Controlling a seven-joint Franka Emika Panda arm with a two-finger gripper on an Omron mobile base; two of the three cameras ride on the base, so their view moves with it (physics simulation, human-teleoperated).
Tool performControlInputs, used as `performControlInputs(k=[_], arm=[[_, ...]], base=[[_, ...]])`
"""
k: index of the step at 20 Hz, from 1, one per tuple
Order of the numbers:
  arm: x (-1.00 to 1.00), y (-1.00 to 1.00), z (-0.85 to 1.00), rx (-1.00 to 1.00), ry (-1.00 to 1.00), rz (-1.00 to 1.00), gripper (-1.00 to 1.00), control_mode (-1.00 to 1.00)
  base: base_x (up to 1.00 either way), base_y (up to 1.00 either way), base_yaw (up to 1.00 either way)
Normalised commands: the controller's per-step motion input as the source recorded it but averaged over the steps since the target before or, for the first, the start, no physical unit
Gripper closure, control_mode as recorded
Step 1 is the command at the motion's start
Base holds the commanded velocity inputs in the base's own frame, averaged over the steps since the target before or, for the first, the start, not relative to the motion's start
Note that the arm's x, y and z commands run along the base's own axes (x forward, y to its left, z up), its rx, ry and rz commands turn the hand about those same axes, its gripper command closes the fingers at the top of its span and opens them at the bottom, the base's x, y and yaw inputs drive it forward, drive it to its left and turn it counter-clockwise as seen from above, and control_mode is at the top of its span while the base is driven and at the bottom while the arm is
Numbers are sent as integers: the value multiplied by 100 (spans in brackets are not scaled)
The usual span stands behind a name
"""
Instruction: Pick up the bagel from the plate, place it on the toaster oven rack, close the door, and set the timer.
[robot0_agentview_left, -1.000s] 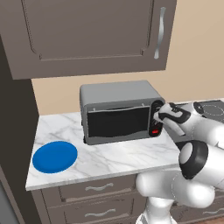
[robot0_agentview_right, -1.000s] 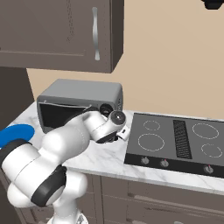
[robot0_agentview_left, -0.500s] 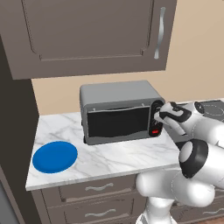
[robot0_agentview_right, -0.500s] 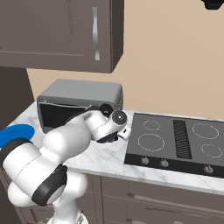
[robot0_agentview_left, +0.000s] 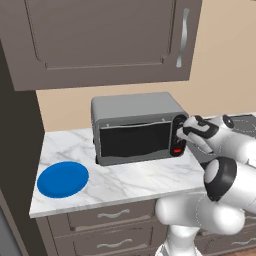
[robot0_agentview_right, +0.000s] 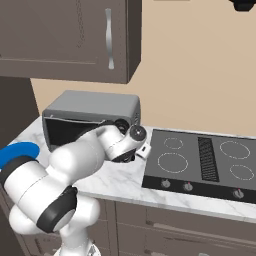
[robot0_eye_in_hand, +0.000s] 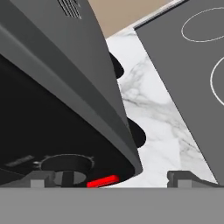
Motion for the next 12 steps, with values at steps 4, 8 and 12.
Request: performControlInputs(k=[4,8,12], arm=[[0,-30,-49,-1,11,-4,-100,-100],[0,-30,-56,0,11,-4,-100,-100],[-6,-31,-67,0,5,-2,-100,-100]], base=[[0,0,0],[0,0,0],[0,0,0]])
